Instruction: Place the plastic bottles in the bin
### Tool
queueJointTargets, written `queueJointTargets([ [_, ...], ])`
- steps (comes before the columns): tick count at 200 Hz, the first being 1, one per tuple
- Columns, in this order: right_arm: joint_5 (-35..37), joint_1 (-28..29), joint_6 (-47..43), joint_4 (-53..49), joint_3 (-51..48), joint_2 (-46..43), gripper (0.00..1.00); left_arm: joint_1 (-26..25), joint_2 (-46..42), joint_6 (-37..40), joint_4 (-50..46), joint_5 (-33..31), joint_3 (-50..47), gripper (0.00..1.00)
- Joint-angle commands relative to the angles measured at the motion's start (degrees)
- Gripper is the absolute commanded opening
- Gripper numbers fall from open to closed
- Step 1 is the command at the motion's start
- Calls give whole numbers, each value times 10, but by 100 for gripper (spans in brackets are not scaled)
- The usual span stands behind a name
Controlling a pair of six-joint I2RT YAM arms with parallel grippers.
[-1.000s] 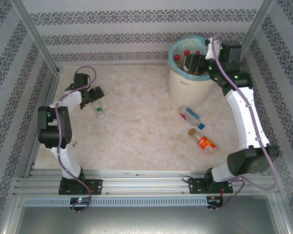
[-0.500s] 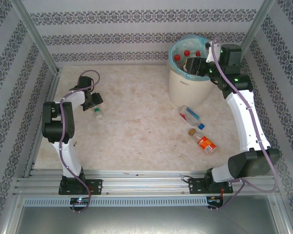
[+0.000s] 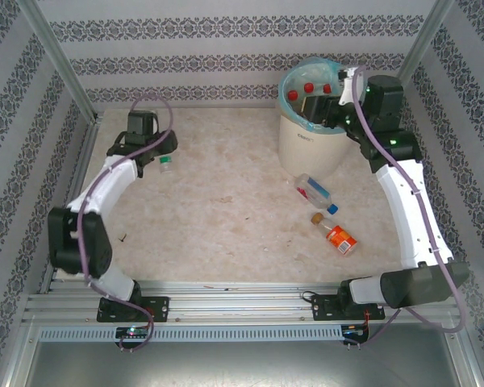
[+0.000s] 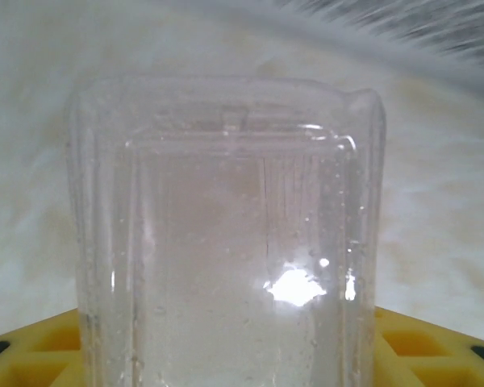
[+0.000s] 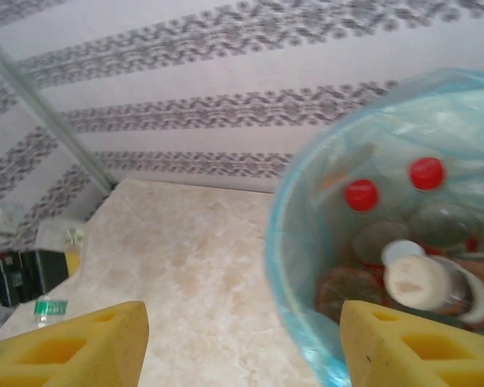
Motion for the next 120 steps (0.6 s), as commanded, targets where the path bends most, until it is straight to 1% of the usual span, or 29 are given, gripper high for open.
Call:
queueJointTargets([
  [1,-35,51,-54,31,0,-12,65,-81,-70,142,111,-36,-23,56],
  [13,-57,80,-76,35,4,-11,65,-118,-88,178,139,-38,-24,57],
  [28,-82,112,-104,42,5,-13,65,-153,-96,204,163,-52,-16,56],
  [49,-91,150,-147,59,-9,-23,68,-192,-104,248,210,-59,-18,56],
  [68,-91,182,-202,62,-20,-29,71,-222,-122,284,276,-38,-46,56],
  [85,-96,206,-250,57,-20,-32,72,-243,-142,309,314,-4,-71,55],
  [98,-112,213,-264,67,-25,-35,73,-258,-156,336,338,21,-92,55],
  [120,-140,214,-268,96,-38,-46,74,-284,-173,386,402,31,-130,54],
])
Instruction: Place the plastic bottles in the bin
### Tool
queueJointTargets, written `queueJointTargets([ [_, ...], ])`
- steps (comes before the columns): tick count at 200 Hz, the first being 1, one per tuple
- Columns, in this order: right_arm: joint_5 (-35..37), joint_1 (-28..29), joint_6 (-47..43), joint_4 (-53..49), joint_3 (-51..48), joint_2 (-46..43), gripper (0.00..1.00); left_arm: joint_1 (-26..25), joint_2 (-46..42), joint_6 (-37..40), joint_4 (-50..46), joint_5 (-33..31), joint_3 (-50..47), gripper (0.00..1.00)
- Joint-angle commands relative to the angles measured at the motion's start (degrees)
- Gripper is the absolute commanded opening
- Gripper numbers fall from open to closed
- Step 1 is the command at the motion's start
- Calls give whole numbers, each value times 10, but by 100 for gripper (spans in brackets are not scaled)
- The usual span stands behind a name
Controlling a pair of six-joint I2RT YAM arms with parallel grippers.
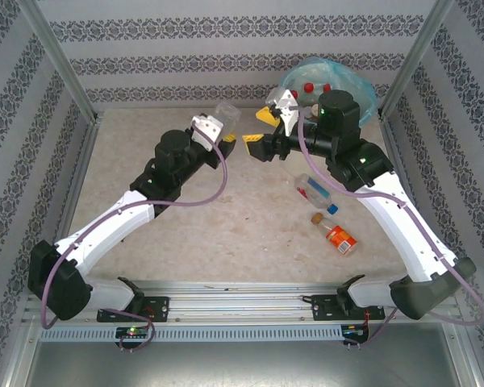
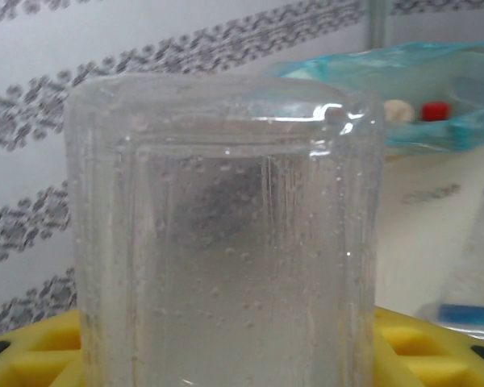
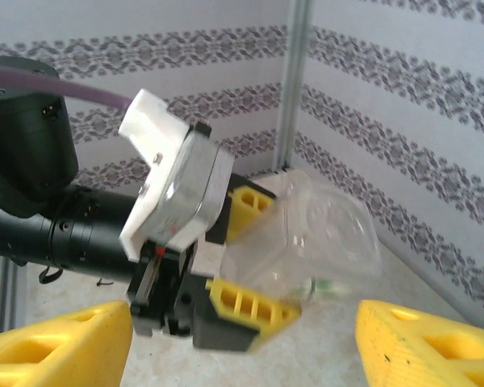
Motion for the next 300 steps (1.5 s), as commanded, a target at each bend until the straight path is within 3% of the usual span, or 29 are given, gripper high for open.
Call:
queueJointTargets([
  [1,-44,2,-46,46,-16,-19,74,-26,-34,87,127,31,-27,53],
  [75,-111,3,-26,82,2,5,77,-65,-50,146,207,34,-54,50],
  [99,-68,6,-18,82,2,4,78,-71,-54,151,226,35,-58,50],
  [141,16,26,-8,97,-13,-6,80,-86,-55,166,289,-25,-74,50],
  [170,23,42,-11,89,-7,3,85,-94,-62,168,296,-27,-74,50],
  [183,31,44,-4,92,-7,4,95,-98,-65,170,299,-29,-77,50],
  [203,39,44,18,105,-12,4,97,-102,-73,169,294,-32,-81,50],
  [242,-32,44,45,115,-10,8,89,-109,-80,175,280,-34,-82,50],
  [300,-48,42,76,125,-11,0,57,-112,-72,176,269,-35,-73,53],
])
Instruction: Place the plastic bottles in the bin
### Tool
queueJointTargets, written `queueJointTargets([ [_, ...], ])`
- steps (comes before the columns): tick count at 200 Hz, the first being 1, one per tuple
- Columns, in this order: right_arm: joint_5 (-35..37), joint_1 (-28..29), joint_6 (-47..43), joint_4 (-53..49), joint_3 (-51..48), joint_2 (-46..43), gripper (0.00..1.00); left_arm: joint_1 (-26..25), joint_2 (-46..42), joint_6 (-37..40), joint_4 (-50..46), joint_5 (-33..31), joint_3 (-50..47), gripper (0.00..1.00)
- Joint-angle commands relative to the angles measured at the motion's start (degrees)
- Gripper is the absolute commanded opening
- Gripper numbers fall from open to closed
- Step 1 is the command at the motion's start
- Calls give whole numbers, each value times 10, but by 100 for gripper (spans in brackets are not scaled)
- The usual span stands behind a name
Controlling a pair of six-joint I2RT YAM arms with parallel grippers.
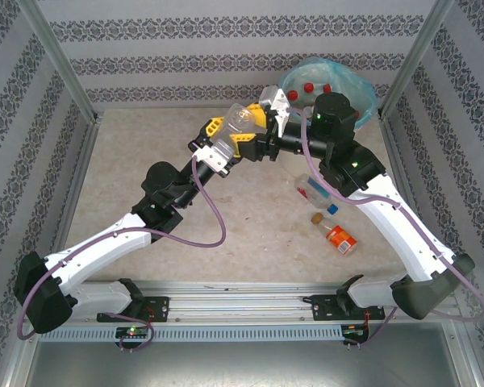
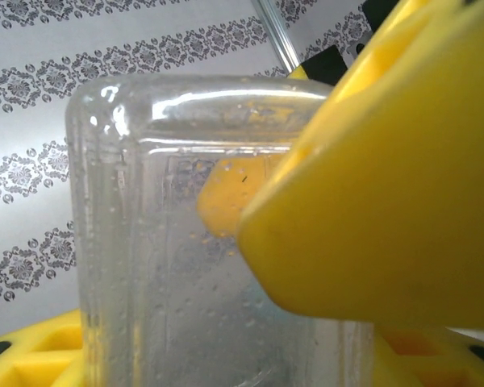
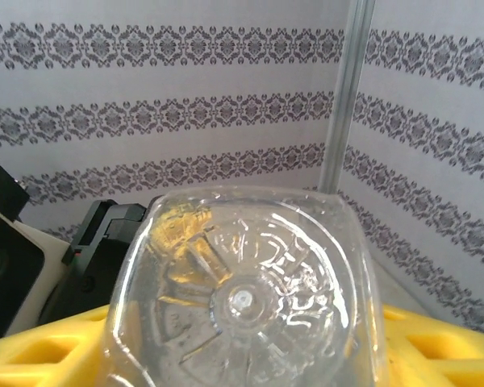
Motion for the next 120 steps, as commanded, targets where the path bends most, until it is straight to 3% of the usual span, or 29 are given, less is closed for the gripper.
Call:
queueJointTargets([
  [1,-13,3,17,19,1,-4,57,-11,-6,8,14,2,7,53],
  [58,52,-20,21,19,1,-29,43,-12,-3,-4,38,-25,11,67],
  [99,95,-39,32,26,6,-39,37,-12,-3,-18,37,-14,17,89],
  [120,147,-44,24,24,8,-41,36,-12,-4,-24,38,-16,18,92],
])
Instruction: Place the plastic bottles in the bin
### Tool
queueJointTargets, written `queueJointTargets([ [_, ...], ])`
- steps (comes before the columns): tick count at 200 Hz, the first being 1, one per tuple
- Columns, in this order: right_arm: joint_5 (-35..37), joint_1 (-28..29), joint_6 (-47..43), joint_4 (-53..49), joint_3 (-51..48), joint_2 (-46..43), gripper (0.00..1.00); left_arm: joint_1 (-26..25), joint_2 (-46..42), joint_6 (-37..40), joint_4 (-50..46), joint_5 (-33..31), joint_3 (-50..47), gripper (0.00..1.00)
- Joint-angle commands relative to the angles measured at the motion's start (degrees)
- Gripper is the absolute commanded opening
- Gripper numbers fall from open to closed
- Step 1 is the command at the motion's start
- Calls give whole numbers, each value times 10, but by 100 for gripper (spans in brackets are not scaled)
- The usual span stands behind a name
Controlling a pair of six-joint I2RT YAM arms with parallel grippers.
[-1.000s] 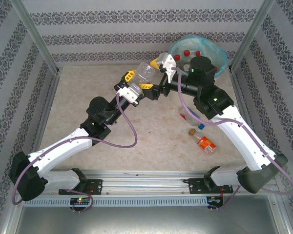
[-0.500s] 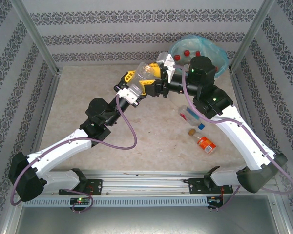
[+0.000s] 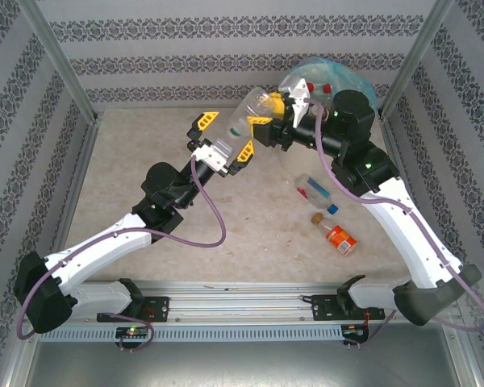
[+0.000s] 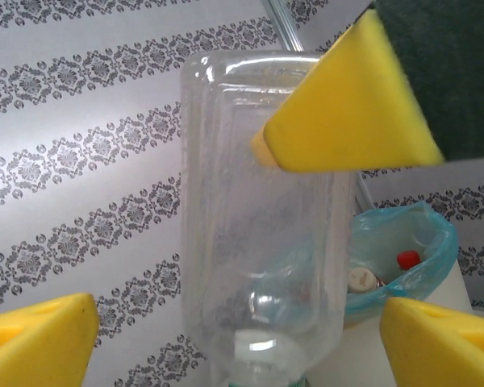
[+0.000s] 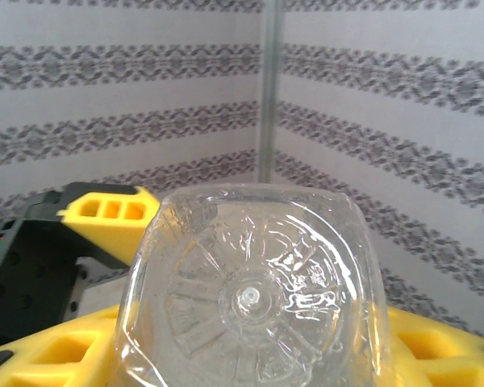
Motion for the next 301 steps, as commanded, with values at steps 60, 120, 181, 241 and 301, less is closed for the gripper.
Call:
queueJointTargets([
  [60,312,-63,-51,-19,65,9,32,-8,-7,-15,28,-12,17,94],
  [120,441,-146,-125,-34,106,82,32,-8,-7,-18,10,-26,11,95],
  [181,469,-195,-148,-38,112,164,34,-8,-6,-33,-6,-30,11,95],
  [241,422,-236,-100,-50,74,201,53,-8,4,-29,-22,-25,23,95],
  [301,396,-237,-81,-65,83,199,77,-8,12,-30,-7,-22,21,95],
])
